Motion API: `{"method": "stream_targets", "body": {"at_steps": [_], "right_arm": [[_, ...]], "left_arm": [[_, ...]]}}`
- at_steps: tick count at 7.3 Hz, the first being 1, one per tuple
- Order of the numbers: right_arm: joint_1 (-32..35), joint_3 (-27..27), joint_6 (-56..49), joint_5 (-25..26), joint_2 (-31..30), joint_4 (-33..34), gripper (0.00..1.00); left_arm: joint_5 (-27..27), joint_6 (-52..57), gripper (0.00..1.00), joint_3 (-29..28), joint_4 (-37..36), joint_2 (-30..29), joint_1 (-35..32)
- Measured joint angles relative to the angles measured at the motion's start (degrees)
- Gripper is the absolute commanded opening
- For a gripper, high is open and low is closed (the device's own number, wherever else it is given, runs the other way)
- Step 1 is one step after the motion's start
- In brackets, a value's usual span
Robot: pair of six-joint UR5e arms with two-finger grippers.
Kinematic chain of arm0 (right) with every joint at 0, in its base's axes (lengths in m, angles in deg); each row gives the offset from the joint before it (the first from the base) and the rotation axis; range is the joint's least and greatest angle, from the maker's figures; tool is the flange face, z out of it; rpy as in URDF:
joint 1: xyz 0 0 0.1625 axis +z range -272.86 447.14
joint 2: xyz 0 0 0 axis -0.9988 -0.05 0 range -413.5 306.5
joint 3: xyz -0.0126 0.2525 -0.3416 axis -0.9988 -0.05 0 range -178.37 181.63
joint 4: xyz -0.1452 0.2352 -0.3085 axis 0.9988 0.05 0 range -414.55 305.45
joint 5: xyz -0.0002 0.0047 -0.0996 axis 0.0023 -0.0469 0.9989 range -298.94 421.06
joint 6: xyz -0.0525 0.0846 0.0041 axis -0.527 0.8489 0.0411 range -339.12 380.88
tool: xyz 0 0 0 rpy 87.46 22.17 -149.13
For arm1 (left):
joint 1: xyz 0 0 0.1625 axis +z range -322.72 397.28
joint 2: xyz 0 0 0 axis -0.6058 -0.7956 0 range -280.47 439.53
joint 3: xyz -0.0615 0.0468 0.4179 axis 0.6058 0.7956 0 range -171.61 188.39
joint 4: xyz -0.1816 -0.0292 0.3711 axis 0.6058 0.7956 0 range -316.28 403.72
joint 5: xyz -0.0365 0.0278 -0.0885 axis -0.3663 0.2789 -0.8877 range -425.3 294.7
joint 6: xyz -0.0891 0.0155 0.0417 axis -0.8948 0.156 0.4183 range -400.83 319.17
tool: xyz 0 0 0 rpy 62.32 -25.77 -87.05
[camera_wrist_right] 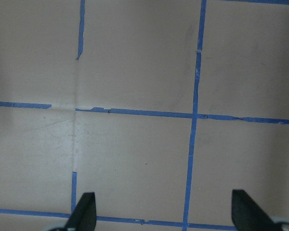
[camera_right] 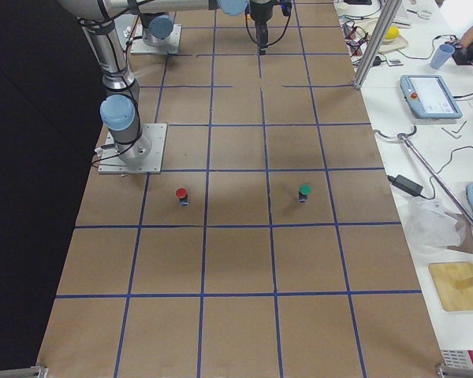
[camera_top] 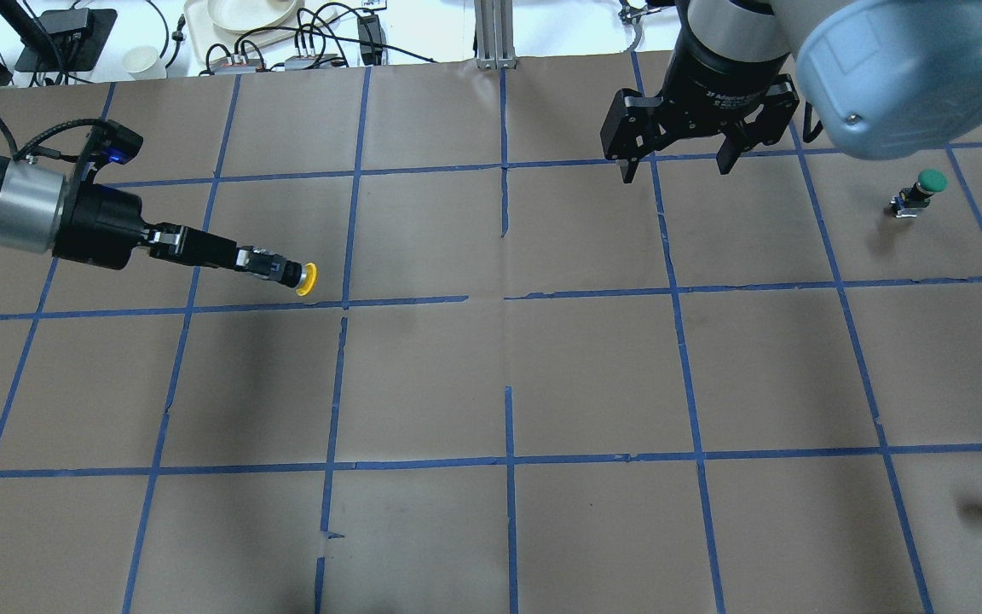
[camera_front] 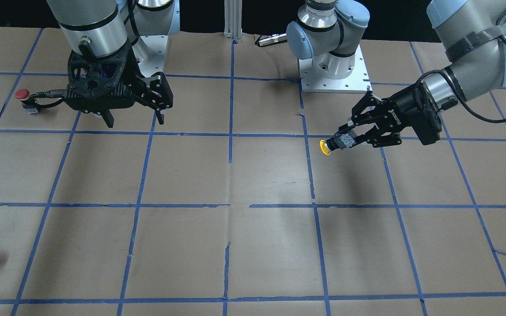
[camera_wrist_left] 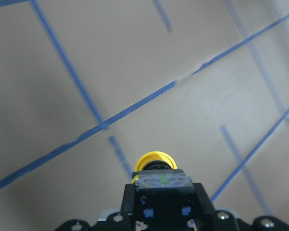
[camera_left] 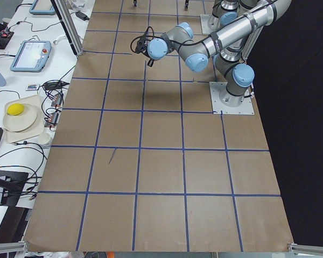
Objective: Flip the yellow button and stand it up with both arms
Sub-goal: 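Lift the yellow button with the left gripper toward the center while the right gripper approaches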
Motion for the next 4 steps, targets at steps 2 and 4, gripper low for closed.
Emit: {"method": "stream_targets", "body": {"at_steps": [2,4], "right_arm": [[-6.14,-0.22,2.31,-8.27,-0.86,-0.8,1.0],[-11.59,0.12,2.87,-25.11,-1.32,-5.81,1.0]], "left_arm": [[-14.51,-1.59,0.03,0.57,10.08,0.62,-2.14],[-26.28,-2.11,0.03,0.9,15.69,0.76,-6.07]]}}
